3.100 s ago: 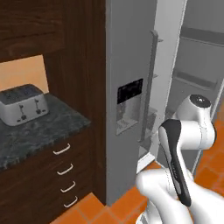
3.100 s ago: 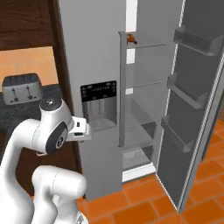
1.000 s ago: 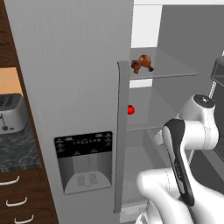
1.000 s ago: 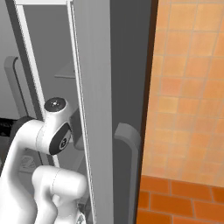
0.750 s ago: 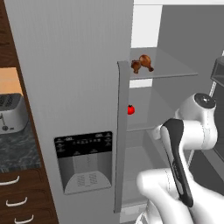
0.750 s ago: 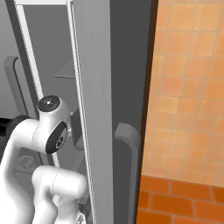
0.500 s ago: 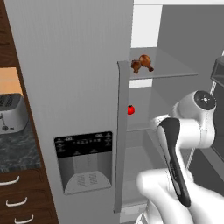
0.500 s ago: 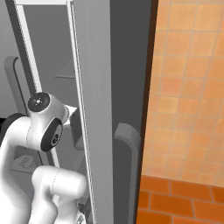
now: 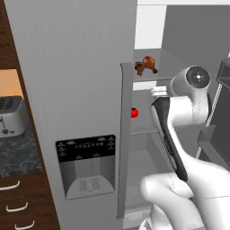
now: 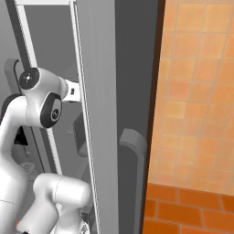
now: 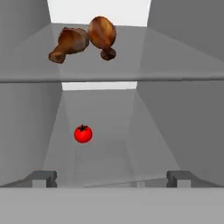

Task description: Place one tomato and one chicken drumstick in each tupperware on the nearby counter, to pack two identical lunches.

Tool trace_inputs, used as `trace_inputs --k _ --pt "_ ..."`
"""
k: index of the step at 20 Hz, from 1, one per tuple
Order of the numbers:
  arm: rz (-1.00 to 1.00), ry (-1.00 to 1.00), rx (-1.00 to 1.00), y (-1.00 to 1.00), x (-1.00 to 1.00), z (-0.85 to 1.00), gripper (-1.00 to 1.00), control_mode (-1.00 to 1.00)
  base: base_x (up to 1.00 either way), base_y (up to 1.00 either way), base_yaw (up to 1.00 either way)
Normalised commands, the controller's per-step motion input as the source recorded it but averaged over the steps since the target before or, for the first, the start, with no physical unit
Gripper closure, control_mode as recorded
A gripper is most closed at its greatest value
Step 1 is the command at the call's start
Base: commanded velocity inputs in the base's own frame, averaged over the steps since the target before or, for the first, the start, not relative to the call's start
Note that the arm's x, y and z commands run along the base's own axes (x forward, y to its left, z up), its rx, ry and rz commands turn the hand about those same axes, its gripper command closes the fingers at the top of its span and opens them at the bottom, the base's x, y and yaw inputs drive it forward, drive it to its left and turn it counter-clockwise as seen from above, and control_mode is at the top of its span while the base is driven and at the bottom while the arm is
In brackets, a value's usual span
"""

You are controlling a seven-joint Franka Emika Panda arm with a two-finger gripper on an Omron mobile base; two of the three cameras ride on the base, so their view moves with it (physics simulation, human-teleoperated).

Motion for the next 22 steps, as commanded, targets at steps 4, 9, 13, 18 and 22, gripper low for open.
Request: trace_inputs --k 4,9,13,18,22 --pt "-0.07 -0.09 0.18 -0.18 0.39 0.78 -1.00 -1.00 0.00 0.00 0.00" --pt "0.01 0.01 0.13 -0.13 0.56 0.41 -1.00 -1.00 0.00 0.00 0.00" --pt "0.01 0.11 -0.05 0.06 0.94 -0.01 -1.00 -1.00 0.00 0.00 0.00" --pt "0.16 0.04 -0.14 0.03 0.89 -0.22 -1.00 -1.00 0.00 0.00 0.00" --pt "0.20 0.00 -0.05 -0.09 0.65 -0.36 -1.00 -1.00 0.00 0.00 0.00"
